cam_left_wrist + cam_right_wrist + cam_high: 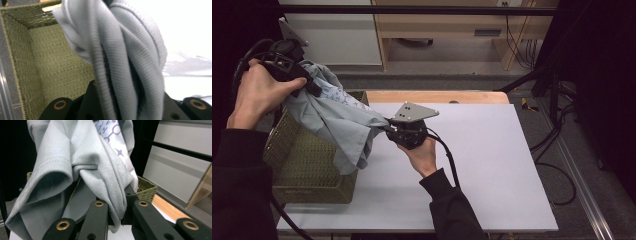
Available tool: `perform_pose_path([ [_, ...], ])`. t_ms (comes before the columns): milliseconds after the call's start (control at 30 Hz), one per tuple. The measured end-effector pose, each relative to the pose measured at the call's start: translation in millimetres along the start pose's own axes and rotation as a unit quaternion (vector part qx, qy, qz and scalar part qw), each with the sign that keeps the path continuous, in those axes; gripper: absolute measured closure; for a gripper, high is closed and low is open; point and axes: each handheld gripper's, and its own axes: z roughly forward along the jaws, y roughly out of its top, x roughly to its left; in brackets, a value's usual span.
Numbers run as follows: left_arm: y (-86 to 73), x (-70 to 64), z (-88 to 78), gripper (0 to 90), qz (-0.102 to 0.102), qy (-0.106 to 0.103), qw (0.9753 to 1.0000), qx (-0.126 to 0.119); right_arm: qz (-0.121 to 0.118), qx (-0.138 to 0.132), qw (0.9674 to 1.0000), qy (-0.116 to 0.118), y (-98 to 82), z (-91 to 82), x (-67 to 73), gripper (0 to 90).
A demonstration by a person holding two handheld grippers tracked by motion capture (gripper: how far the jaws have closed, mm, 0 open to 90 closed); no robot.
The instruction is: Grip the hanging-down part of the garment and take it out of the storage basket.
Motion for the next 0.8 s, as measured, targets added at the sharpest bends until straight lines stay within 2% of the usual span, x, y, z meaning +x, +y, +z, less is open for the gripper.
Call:
perform_pose_path([
  [167, 2.0, -5.4, 3.7, 80.5, 0.007, -0.005, 1.0, 0.003, -0.012, -0.004, 0.9997, -0.019, 6.7, -11.6, -1.8, 85.9],
  [333, 3.3, -10.5, 5.0, 80.5, 0.013, -0.009, 0.9999, 0.003, -0.011, -0.029, 0.9988, -0.039, 13.3, -20.3, -3.4, 85.9],
  [467, 3.2, -12.3, 4.1, 80.5, 0.015, -0.008, 0.9998, 0.002, -0.015, -0.032, 0.9984, -0.045, 15.0, -22.7, -3.0, 85.8],
  [567, 2.7, -12.6, 3.0, 80.5, 0.015, -0.005, 0.9999, 0.001, -0.01, -0.021, 0.9991, -0.036, 11.4, -19.9, -3.5, 85.2],
  [633, 2.4, -12.8, 2.6, 80.6, 0.016, -0.005, 0.9998, 0.002, -0.009, -0.005, 0.9995, -0.03, 4.5, -15.9, -3.5, 84.7],
  [800, 3.1, -14.9, 4.4, 80.7, 0.017, 0.002, 0.9998, 0.003, 0.016, 0.024, 0.9995, -0.016, -26.1, -2.3, -2.7, 78.4],
])
